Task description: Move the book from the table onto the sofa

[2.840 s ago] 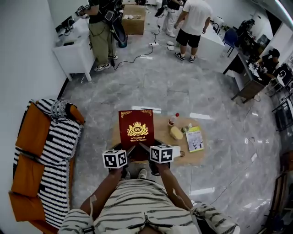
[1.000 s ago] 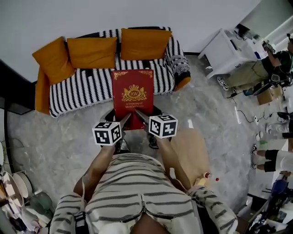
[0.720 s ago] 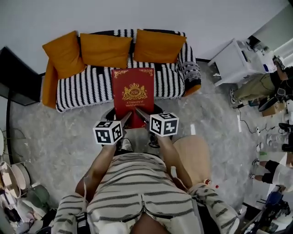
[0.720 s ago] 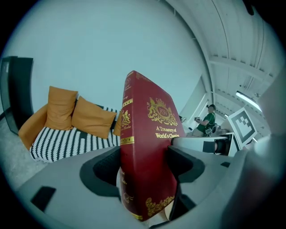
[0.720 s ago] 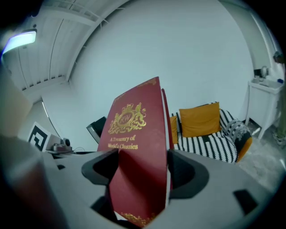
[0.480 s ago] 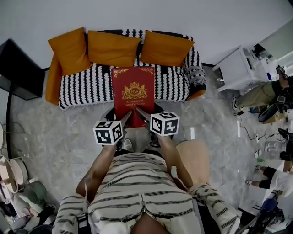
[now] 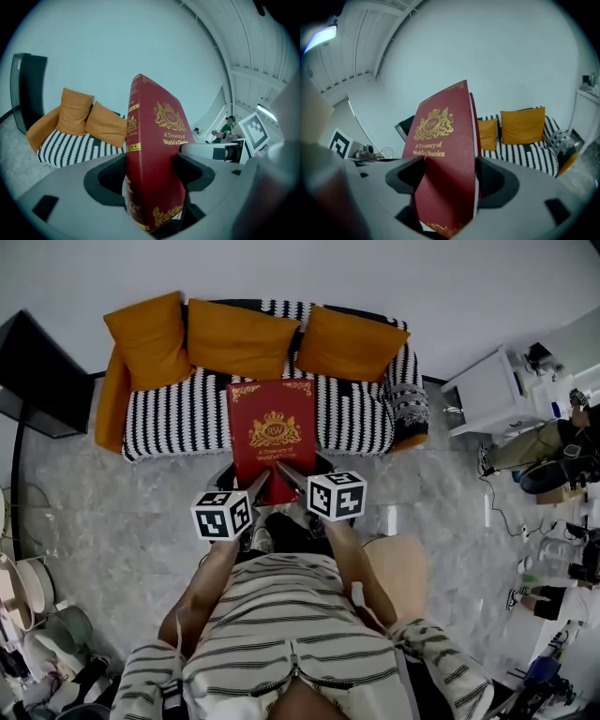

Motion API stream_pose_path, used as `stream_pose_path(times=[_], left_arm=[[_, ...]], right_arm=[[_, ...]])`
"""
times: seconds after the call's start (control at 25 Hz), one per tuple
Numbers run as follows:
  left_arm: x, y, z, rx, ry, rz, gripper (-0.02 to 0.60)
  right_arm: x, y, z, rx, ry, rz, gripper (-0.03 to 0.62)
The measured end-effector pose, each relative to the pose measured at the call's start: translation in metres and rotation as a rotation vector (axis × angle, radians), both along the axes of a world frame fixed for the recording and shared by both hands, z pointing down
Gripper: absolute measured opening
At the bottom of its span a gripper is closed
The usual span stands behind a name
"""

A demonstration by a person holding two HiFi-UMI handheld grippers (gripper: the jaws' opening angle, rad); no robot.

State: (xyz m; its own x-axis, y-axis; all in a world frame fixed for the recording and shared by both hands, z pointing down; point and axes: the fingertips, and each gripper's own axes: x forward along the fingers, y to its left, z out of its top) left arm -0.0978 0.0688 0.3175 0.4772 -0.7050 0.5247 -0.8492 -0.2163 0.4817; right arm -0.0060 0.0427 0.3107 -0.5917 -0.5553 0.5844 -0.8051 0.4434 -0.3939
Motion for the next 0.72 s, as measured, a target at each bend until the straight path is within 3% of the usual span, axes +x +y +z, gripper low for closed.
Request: stream_pose_path(times=[0.72], left_arm=[[-0.030, -0.125, 0.022, -0.043, -0.019, -0.047, 0.330]], right_arm=[[-0.032, -0.130, 0.025, -0.039, -0.013, -0.056, 0.362]])
